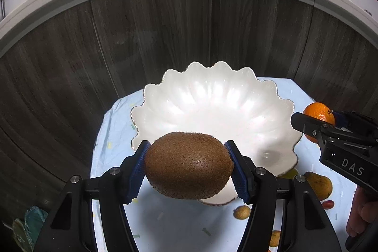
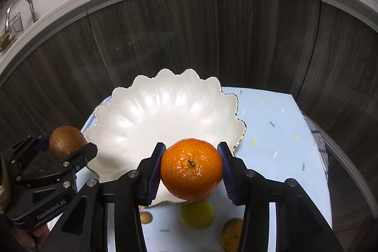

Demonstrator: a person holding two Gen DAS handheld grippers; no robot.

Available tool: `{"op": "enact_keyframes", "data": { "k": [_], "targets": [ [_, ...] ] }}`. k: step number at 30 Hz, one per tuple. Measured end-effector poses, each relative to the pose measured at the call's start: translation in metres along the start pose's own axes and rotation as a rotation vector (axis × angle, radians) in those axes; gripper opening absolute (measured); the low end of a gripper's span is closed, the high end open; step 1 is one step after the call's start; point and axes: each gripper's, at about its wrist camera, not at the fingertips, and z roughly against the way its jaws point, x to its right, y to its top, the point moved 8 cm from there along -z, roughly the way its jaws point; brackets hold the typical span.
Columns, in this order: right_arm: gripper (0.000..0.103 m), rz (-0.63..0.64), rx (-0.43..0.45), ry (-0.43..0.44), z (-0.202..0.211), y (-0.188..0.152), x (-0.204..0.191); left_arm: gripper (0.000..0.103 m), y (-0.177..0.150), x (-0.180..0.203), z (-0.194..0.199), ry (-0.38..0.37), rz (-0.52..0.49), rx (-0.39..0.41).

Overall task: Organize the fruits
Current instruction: 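Carry the kiwi and mandarin over the white bowl with both tools, then open both tools to drop the kiwi and mandarin into the bowl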

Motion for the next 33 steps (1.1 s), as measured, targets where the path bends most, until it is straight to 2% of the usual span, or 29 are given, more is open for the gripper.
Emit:
{"op": "enact_keyframes", "data": {
  "k": [10,20,27,29,31,33],
  "targets": [
    [0.046,0.006,-0.035,-0.015,-0.025,0.002,0.006,0.063,0.0,-0.004,-0.024,0.004,0.005,-0.039],
    [0.046,0.008,-0.072,-0.021,-0.042,-0.006,0.004,0.063,-0.006,-0.007,-0.032,0.012,0.001,-0.063],
    [0.048,0.018,-0.089,-0.018,-0.044,-0.009,0.003,0.065,-0.018,-0.006,-0.04,0.014,-0.003,-0.119],
    [0.052,0.025,-0.087,-0.029,-0.042,-0.009,0.003,0.075,-0.017,-0.006,-0.038,0.026,-0.015,-0.104],
    [0.066,0.028,-0.066,-0.041,-0.038,-0.006,0.003,0.082,-0.016,-0.008,-0.035,0.035,-0.016,-0.093],
    [0.071,0.028,-0.048,-0.052,-0.033,-0.003,0.004,0.082,-0.014,-0.011,-0.033,0.041,-0.01,-0.092]
  ]
}}
